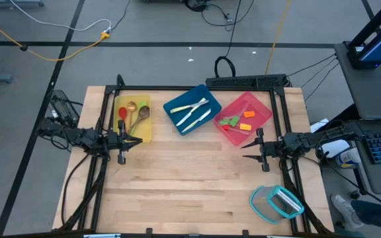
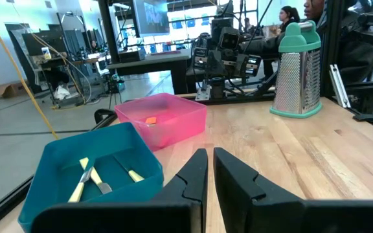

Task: Pick & Place Kitchen Items
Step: Return to Home Position

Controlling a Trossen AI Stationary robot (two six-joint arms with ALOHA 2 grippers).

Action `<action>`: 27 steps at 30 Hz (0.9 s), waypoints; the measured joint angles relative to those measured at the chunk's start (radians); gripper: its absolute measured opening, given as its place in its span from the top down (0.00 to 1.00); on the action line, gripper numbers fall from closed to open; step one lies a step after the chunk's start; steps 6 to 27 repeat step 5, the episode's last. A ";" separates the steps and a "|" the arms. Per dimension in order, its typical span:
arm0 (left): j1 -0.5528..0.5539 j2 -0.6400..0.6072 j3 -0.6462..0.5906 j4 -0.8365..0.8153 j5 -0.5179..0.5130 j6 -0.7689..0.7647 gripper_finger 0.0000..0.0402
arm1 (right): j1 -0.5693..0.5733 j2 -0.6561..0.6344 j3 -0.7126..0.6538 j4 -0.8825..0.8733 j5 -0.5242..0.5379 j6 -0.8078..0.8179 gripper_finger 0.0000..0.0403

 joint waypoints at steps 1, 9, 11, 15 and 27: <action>0.000 0.000 0.000 0.000 0.000 0.000 0.92 | 0.000 0.000 0.000 0.000 0.000 0.000 0.62; 0.000 0.000 0.000 0.000 0.000 0.000 0.92 | 0.000 0.000 0.000 0.000 0.000 0.000 0.62; 0.000 0.000 0.000 0.000 0.000 0.000 0.92 | 0.000 0.000 0.000 0.000 0.000 0.000 0.62; 0.000 0.000 0.000 0.000 0.000 0.000 0.92 | 0.000 0.000 0.000 0.000 0.000 0.000 0.62; 0.000 0.000 0.000 0.000 0.000 0.000 0.92 | 0.000 0.000 0.000 0.000 0.000 0.000 0.62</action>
